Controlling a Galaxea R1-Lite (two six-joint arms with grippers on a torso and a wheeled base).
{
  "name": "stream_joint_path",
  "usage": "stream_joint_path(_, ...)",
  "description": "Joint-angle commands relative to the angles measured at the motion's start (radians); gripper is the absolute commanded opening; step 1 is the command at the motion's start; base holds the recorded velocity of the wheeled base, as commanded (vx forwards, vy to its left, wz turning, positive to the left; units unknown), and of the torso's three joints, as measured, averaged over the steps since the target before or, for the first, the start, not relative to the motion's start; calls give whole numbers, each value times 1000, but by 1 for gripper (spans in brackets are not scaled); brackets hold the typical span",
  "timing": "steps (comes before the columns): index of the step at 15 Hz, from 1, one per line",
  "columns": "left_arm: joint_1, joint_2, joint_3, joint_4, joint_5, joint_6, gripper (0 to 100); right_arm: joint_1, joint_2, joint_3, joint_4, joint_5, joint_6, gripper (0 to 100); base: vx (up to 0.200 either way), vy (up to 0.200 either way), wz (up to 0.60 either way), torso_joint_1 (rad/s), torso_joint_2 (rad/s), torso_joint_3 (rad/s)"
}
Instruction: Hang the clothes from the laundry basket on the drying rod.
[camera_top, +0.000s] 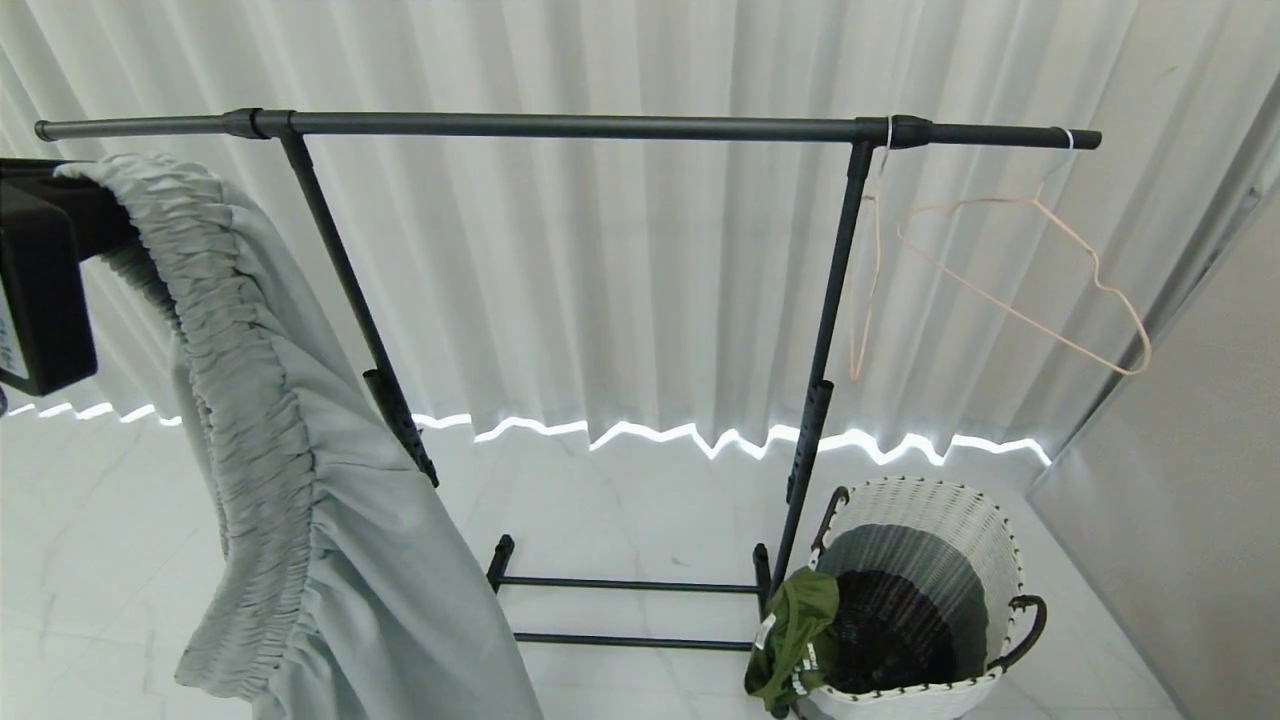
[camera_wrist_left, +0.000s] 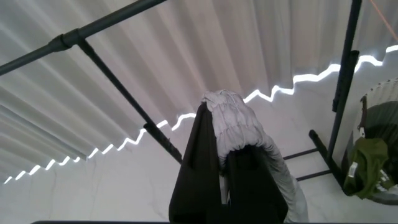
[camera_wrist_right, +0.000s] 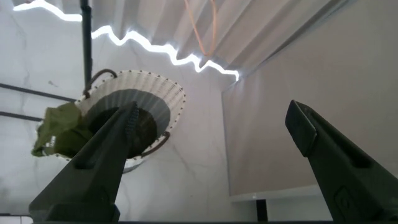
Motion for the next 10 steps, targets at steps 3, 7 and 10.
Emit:
stream_joint_path(3, 0, 3, 2, 0, 1, 0, 0, -1, 1, -1, 0, 0, 1, 100, 0, -67, 0, 1, -1, 1)
stream_joint_path(7, 0, 0, -7, 0, 0, 0, 0, 1, 3, 5, 0, 2, 2, 100, 0, 0, 0, 0, 0, 0)
stream_joint_path(10, 3, 0, -13, 0, 1, 0, 0, 1, 10, 5, -6, 0, 1, 100, 133, 0, 0, 5, 3, 2)
